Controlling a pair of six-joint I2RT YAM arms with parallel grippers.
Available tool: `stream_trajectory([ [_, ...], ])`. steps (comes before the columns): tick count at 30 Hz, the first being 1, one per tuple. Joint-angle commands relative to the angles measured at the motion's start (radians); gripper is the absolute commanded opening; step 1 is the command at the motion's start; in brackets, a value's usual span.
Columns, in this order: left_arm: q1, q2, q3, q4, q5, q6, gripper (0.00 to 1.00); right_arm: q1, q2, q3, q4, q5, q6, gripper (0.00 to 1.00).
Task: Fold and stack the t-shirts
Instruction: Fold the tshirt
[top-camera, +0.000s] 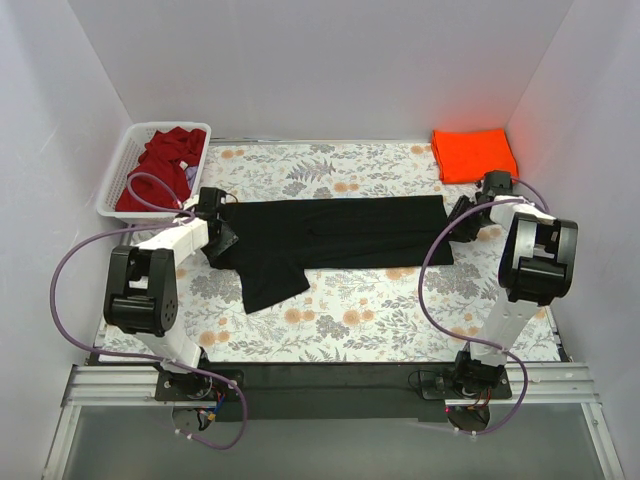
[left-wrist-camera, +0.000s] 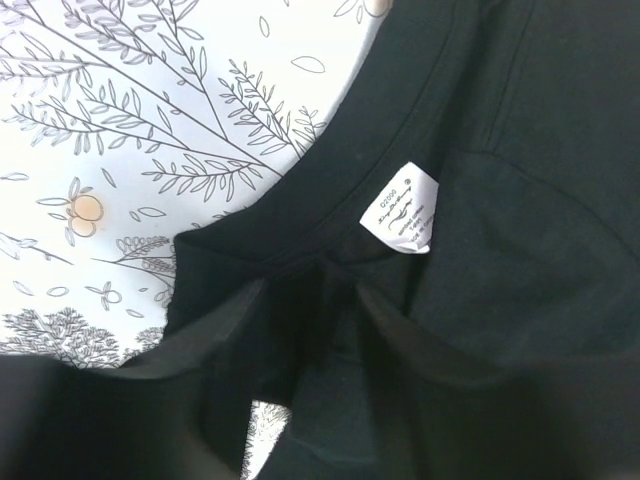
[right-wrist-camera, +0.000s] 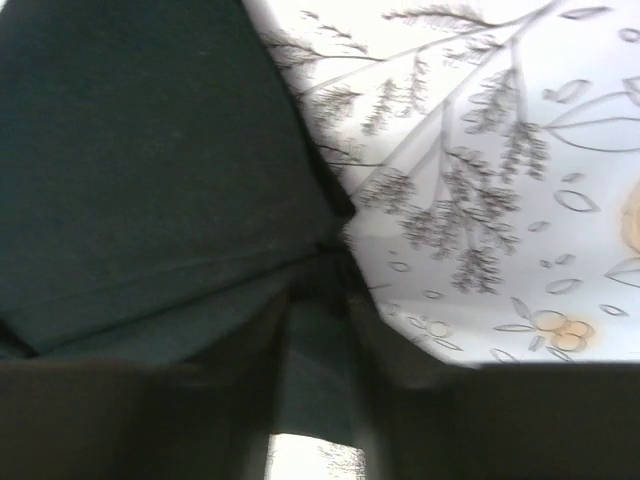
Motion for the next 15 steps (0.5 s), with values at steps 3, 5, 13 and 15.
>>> stream_trajectory([
  [3, 0.005, -0.134, -0.002, 0.011, 0.009, 0.038, 0.56, 0.030, -0.053, 0.020, 0.019, 0.002, -0.038, 0.54],
  [5, 0.001, -0.174, -0.011, -0.003, 0.013, 0.041, 0.63, 0.043, -0.105, 0.007, -0.001, 0.025, -0.044, 0.58],
  [13, -0.155, -0.419, -0.091, -0.153, -0.028, 0.043, 0.72, 0.110, -0.350, -0.139, -0.033, 0.057, -0.056, 0.66],
  [15, -0.212, -0.447, -0.109, -0.211, -0.040, 0.011, 0.72, 0.133, -0.416, -0.193, -0.035, 0.066, -0.060, 0.70],
])
